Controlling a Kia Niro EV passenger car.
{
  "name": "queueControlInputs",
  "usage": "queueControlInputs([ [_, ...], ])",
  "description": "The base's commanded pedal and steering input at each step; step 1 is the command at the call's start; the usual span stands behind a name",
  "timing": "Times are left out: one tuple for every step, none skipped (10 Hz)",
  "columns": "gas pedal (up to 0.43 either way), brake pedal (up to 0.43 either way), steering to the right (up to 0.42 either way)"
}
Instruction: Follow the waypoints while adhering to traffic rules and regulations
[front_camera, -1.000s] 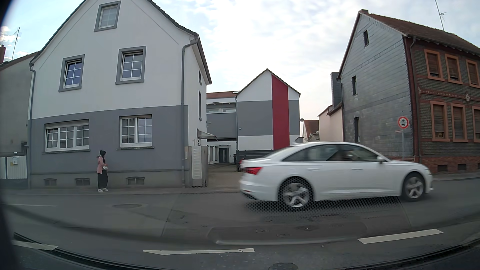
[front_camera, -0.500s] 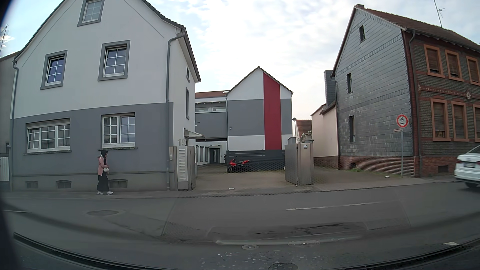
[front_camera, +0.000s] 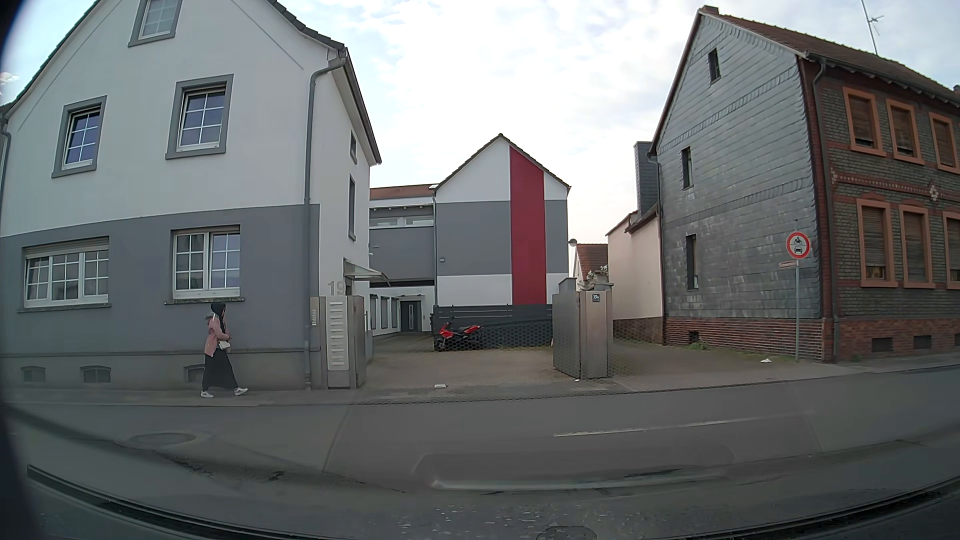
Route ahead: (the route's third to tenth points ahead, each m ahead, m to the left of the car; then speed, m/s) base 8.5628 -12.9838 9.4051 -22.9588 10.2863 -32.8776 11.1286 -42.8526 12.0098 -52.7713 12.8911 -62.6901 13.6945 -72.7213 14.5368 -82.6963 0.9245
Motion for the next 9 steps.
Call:
queueControlInputs([
  [0.000, 0.146, 0.254],
  [0.000, 0.146, 0.262],
  [0.000, 0.140, 0.268],
  [0.000, 0.134, 0.273],
  [0.000, 0.122, 0.277],
  [0.000, 0.122, 0.281],
  [0.000, 0.122, 0.284],
  [0.000, 0.122, 0.286],
  [0.000, 0.116, 0.286],
])
